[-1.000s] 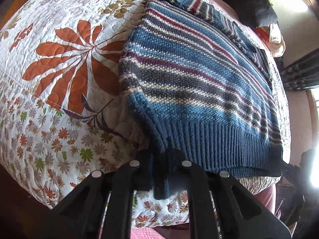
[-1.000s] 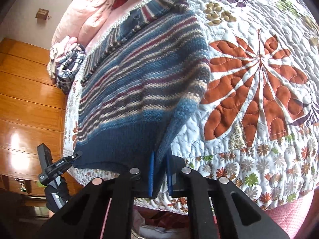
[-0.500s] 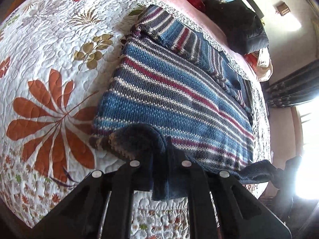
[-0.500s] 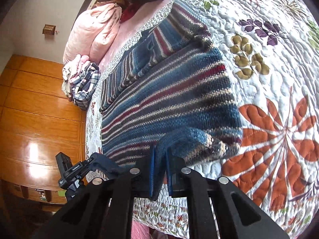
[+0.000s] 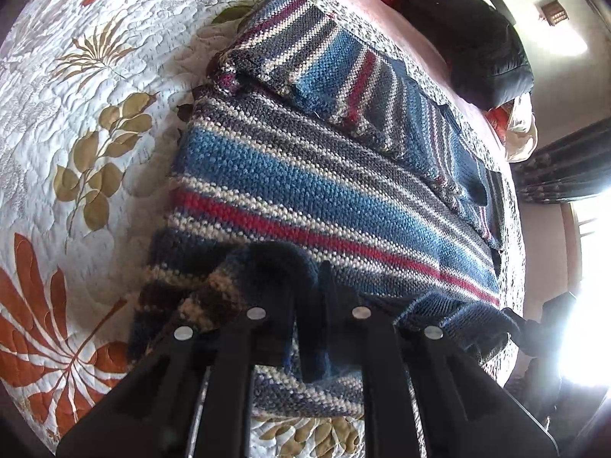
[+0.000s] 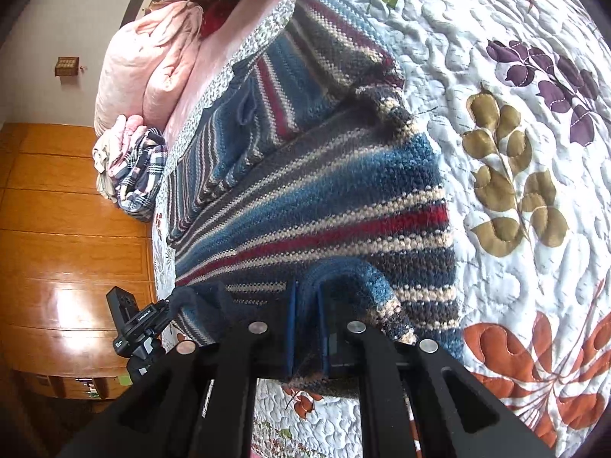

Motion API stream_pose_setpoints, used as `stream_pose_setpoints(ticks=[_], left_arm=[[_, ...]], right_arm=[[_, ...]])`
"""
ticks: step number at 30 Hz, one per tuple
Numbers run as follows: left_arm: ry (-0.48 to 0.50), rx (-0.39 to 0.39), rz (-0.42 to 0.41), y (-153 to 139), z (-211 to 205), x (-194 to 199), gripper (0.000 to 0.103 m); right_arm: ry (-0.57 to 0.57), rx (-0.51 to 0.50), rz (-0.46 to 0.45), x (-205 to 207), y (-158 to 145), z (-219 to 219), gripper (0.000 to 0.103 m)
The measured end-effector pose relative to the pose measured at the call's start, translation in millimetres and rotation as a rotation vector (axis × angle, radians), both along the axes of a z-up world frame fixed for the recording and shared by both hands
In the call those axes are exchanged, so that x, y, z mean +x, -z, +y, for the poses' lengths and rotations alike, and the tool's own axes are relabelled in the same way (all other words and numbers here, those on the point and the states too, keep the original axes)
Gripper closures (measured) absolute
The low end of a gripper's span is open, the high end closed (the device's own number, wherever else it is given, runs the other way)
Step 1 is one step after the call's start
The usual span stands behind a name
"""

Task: Fold small clothes
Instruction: 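Grasp the ribbed hem with the left tool while the right tool grasps it too, then lift the hem with both tools and fold it over toward the collar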

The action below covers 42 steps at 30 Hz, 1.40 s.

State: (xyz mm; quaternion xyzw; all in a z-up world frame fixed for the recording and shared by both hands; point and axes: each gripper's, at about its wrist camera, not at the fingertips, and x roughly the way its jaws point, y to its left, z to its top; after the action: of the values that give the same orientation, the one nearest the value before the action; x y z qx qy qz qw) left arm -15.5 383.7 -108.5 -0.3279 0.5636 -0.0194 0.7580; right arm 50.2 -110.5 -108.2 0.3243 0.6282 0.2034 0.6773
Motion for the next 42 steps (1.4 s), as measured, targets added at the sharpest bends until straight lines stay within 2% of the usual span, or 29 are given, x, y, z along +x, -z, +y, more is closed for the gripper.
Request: stream_pose_setpoints(ticks=[7,13,14,15,18,20,24,27,29,31,33,35,42], left_arm=[[0.001,-0.07,0.004,8,11,3,0.089],[0.016,-0.106,-0.032,-6,20,-6,0.079],[0.01,-0.102,-0.037,-8,22,-8,0.073],[-0.003,-0.079,-0.048,-13,26,-12,0.066],[-0.015,-0.039,-0.064,-21,34,-18,0.063],[-0.01,-0.021,-0.059,-24,37,-19,0.063],[0.038,0.042,-0.075,-32,34,-18,0.062],[0.104,0.103,-0.094,-37,19,-6,0.056],[0.166,0.144,-0.1,-37,7,6,0.053],[0.228,0.197,-0.1,-35,-5,18,0.049],[0.281,0.252,-0.091,-29,-13,28,0.049],[0.332,0.272,-0.093,-24,-19,36,0.049],[0.447,0.351,-0.076,-6,-35,53,0.049]], right_arm=[[0.001,0.016,0.042,13,16,-1,0.09],[-0.016,0.02,0.053,16,16,-6,0.086],[-0.02,0.016,0.051,16,15,-7,0.085],[-0.021,0.016,0.052,16,15,-9,0.084],[-0.008,0.033,0.066,15,14,-15,0.077],[0.001,-0.02,0.046,16,8,-22,0.062],[0.007,-0.059,0.0,20,-7,-35,0.06],[-0.076,-0.13,-0.063,24,-21,-22,0.055],[-0.147,-0.156,-0.105,28,-27,-7,0.042],[-0.227,-0.186,-0.157,33,-33,12,0.034],[-0.313,-0.247,-0.206,39,-35,32,0.033],[-0.391,-0.293,-0.237,44,-31,50,0.029],[-0.542,-0.401,-0.229,50,4,79,0.028]])
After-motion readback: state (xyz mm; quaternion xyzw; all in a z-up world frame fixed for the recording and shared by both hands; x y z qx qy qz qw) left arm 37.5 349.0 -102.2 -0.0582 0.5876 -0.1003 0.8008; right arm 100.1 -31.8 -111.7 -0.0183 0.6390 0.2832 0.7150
